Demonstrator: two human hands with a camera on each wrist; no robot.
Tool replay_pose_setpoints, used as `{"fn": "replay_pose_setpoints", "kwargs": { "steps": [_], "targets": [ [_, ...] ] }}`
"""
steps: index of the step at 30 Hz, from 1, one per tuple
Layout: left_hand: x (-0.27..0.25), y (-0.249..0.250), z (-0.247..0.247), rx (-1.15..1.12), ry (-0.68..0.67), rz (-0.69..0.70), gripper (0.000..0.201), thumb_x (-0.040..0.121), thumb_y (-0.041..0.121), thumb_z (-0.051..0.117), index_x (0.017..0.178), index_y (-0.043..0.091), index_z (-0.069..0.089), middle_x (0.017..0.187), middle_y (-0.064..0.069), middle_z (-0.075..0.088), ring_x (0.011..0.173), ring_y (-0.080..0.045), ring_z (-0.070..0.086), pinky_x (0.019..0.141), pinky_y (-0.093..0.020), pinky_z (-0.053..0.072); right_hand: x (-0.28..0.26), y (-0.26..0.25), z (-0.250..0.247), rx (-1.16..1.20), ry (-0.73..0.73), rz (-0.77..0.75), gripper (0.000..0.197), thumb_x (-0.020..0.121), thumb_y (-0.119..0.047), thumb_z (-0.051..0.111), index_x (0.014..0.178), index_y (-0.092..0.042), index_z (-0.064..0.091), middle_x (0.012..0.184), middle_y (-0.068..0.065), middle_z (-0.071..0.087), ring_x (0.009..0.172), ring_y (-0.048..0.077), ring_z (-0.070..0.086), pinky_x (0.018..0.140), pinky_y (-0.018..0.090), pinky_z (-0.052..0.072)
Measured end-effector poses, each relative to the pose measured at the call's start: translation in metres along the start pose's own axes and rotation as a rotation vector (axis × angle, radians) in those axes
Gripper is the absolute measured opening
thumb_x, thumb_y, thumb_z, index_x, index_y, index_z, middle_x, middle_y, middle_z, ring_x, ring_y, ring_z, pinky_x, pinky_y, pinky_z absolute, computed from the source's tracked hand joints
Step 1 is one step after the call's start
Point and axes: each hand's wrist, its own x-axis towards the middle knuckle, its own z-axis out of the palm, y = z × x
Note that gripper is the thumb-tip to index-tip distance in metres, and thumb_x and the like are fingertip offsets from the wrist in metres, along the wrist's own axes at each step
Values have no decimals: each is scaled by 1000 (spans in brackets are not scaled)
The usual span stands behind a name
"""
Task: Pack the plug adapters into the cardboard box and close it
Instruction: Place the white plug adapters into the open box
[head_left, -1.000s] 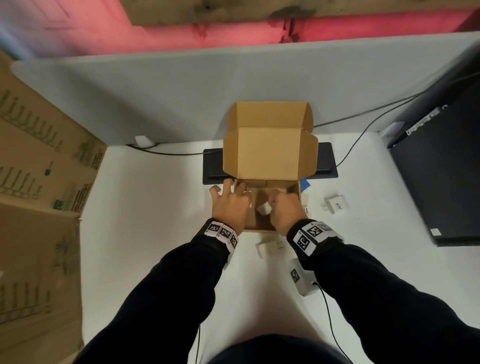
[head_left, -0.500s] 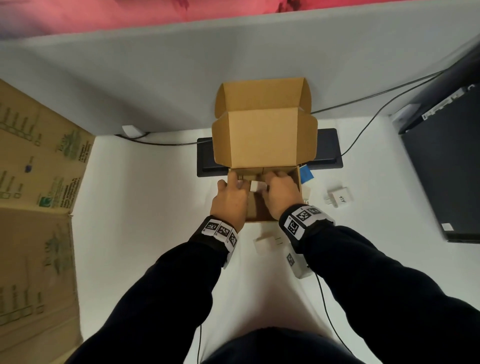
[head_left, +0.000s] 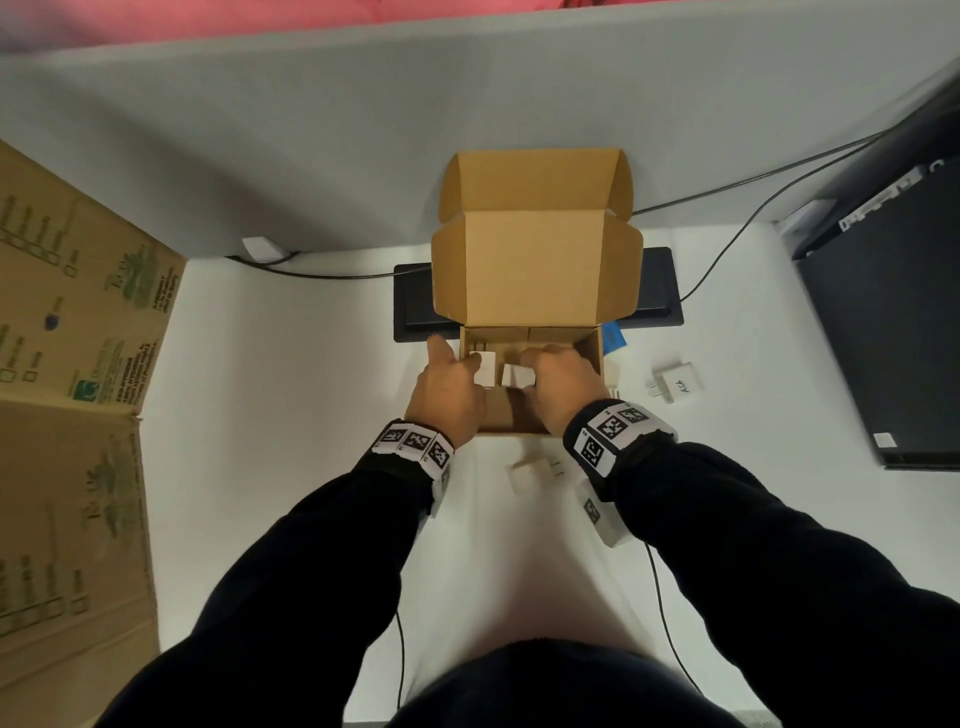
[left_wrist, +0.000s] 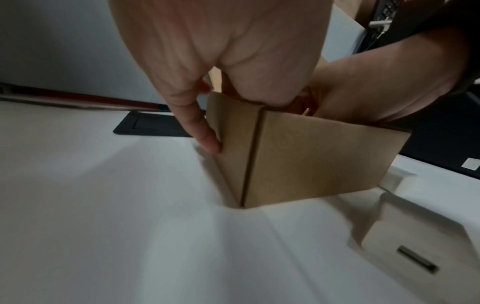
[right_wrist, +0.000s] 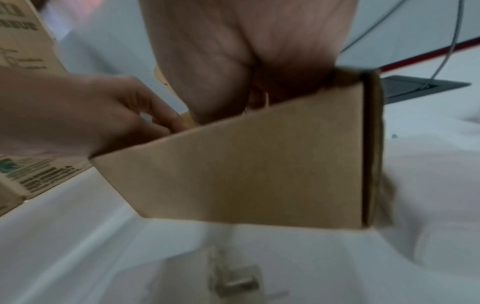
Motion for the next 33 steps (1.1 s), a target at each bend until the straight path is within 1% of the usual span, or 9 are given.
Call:
{"fn": "replay_pose_setpoints", "kwargs": {
  "steps": [6, 10, 15, 20, 22, 25, 27, 30, 33],
  "targets": [
    [6, 3, -8, -29, -96, 26, 27, 94, 10, 44, 108, 3, 66, 108, -16, 48, 95, -40, 58, 89, -46, 51, -1, -2, -4, 12, -166, 56, 25, 85, -11, 69, 108, -21, 69, 112, 9, 61, 99, 30, 61, 86, 35, 52],
    [4, 5, -16, -38, -153, 53, 30, 88, 20, 48, 103, 0, 65, 95, -13, 47, 91, -33, 51, 88, -43, 49, -5, -8, -1, 44, -175, 86, 9, 86, -21, 71, 89, -21, 63, 108, 9, 60, 88, 26, 57, 76, 33, 47],
    [5, -2, 0, -20, -74, 51, 28, 93, 9, 46, 114, 3, 63, 105, -19, 56, 95, -41, 58, 81, -42, 49, -9, -7, -12, -124, -104, 66, 37, 83, -28, 74, 115, -12, 63, 115, 12, 57, 101, 34, 63, 84, 39, 52],
    [2, 1, 6, 25, -40, 66, 41, 93, 7, 46, 134, 3, 52, 114, -19, 56, 96, -42, 60, 82, -45, 51, -5, -1, -28, -205, -95, 20, 15, 91, -9, 62, 104, -4, 66, 111, 18, 66, 99, 35, 66, 85, 42, 56],
    [2, 3, 6, 42, -36, 61, 44, 93, 7, 45, 137, 4, 48, 116, -19, 56, 98, -41, 60, 83, -45, 51, -9, 2, -31, -191, -64, 6, 17, 91, -14, 61, 105, -4, 66, 113, 17, 65, 100, 35, 65, 84, 42, 55],
    [1, 4, 9, 44, -14, 53, 43, 94, 9, 45, 137, 6, 48, 117, -19, 55, 98, -43, 61, 82, -47, 52, -28, 9, -28, -76, 60, -136, 32, 93, -27, 61, 121, -13, 64, 120, 9, 61, 103, 31, 61, 83, 38, 51],
    [1, 4, 9, 37, -13, 37, 42, 95, 12, 45, 137, 7, 47, 118, -19, 55, 100, -45, 60, 83, -49, 52, -53, 13, -23, -2, 85, -304, 30, 92, -30, 61, 119, -17, 65, 111, 6, 62, 93, 28, 62, 77, 35, 52],
    [1, 4, 9, 0, -21, 7, 42, 98, 19, 41, 140, 12, 45, 115, -18, 55, 104, -45, 58, 85, -50, 50, -88, 22, -3, -55, -1, -469, 30, 90, -40, 56, 106, -19, 69, 101, 1, 64, 76, 27, 65, 67, 40, 56],
    [-3, 1, 10, -35, -23, 17, 44, 100, 27, 37, 143, 19, 40, 105, -17, 55, 99, -43, 58, 84, -48, 50, -107, 26, 14, -238, -161, -413, 38, 91, -44, 56, 120, -21, 65, 122, 1, 60, 89, 33, 67, 71, 42, 56]
  ]
}}
